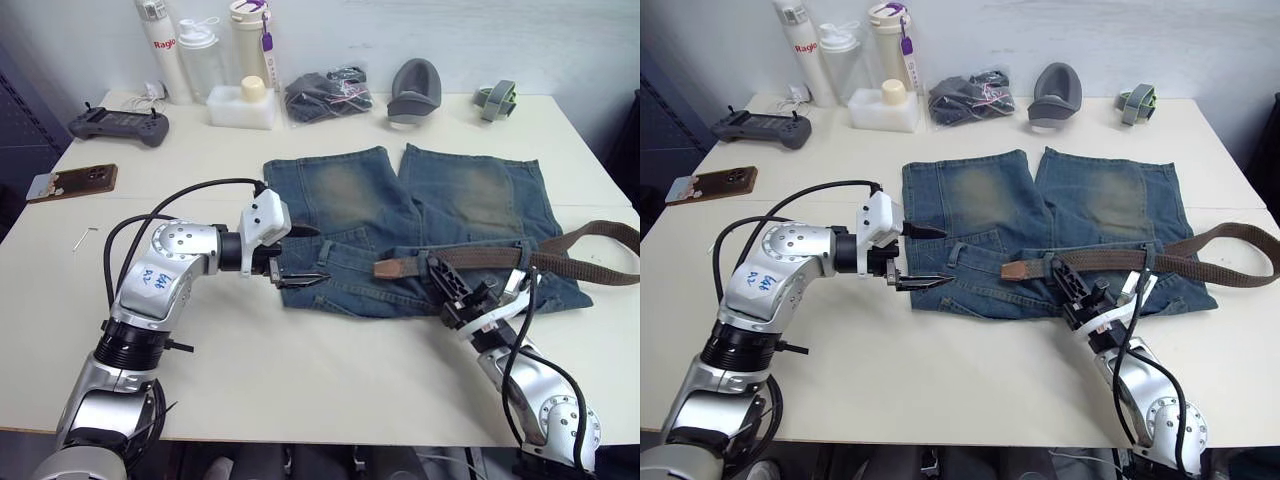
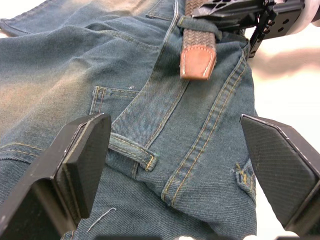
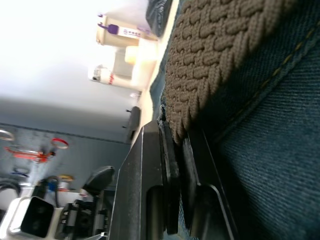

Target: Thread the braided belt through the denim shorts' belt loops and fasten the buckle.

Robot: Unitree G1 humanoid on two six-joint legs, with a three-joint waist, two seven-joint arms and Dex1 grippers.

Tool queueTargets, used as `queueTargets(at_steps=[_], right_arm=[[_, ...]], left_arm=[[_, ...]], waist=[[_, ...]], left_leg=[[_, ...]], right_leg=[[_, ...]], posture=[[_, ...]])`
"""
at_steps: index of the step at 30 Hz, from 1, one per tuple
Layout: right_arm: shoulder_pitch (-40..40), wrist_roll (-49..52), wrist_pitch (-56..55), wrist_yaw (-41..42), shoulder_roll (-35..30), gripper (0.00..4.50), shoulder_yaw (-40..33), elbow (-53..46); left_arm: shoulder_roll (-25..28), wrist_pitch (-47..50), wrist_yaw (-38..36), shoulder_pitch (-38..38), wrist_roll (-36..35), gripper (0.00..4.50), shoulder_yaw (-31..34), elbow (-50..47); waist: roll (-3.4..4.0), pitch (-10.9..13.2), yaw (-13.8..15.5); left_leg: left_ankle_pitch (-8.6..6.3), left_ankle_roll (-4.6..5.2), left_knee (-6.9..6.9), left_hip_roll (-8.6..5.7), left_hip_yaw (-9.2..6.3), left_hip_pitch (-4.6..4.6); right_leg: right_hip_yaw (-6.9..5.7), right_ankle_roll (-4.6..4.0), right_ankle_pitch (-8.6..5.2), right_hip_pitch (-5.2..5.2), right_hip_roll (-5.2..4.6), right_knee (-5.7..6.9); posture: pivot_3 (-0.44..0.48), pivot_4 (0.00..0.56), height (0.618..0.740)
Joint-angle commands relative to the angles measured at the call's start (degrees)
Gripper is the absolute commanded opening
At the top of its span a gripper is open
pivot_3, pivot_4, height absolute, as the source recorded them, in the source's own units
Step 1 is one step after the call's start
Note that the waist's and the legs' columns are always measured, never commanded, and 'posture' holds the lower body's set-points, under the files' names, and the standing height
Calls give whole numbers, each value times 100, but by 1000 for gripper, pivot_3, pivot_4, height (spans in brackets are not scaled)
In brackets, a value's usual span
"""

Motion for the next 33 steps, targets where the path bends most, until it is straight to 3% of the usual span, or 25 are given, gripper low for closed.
queueTargets(at_steps=[1,5,7,10,12,17,21,26,29,33], right_arm=[[240,119,26,-100,-161,1568,-56,-68],[383,355,-43,-59,-592,3405,-366,-522],[419,935,-145,-92,-816,4376,-561,-828],[577,1305,-95,-172,-1324,4444,-665,-1338],[764,948,71,-45,-1765,4444,-650,-1544],[1223,-617,434,863,-3185,4444,-824,-1971],[1573,-2328,442,1461,-4253,4444,-974,-2337],[1681,-3691,209,1712,-4476,4444,-873,-2384],[1505,-3662,355,1577,-4169,3523,-740,-2302],[1342,-3858,512,1359,-3792,1472,-600,-2100]], left_arm=[[-27,-136,-2,-51,44,4500,-69,-67],[-122,-270,-1,-99,106,4500,-175,-7],[-248,-478,-12,-142,140,4500,-241,36],[-600,-908,-78,-252,181,4500,-409,96],[-780,-1240,-113,-356,315,4500,-544,268],[-1252,-2543,57,-623,913,4500,-849,1206],[-1433,-4434,501,-941,1959,4500,-1272,2269],[-1648,-5756,1046,-1274,2616,4500,-1425,3019],[-1877,-5856,1292,-1349,2590,4500,-1318,3166],[-1907,-6216,1453,-1397,2853,4500,-1403,3276]], waist=[[-1,-1,28],[-5,-2,60],[-6,-3,76],[-3,-2,104],[-2,-1,115],[-2,-1,122],[-5,1,153],[-17,8,221],[-18,8,221],[-19,9,219]], left_leg=[[0,0,0,0,0,-1],[-1,1,4,-4,1,-3],[-2,3,5,-5,0,-6],[-4,7,7,-10,1,-12],[-5,8,9,-12,2,-13],[-5,10,7,-12,2,-10],[-6,11,3,-14,2,-10],[-8,14,-2,-12,-3,-18],[-10,18,-1,-15,-3,-20],[-10,18,1,-16,-4,-23]], right_leg=[[0,0,0,0,-1,0],[0,0,0,2,-6,-2],[-3,0,0,3,-8,-6],[-4,2,0,2,-12,-8],[-2,5,0,2,-12,-11],[-1,7,1,7,-6,-15],[0,14,4,7,-2,-22],[-3,22,8,7,-2,-37],[-2,30,10,7,-7,-40],[-3,31,10,7,-9,-39]], posture=[[0,150,656],[0,150,656],[0,150,656],[0,150,656],[0,150,656],[0,150,656],[0,150,656],[0,150,656],[0,150,656],[0,150,656]])
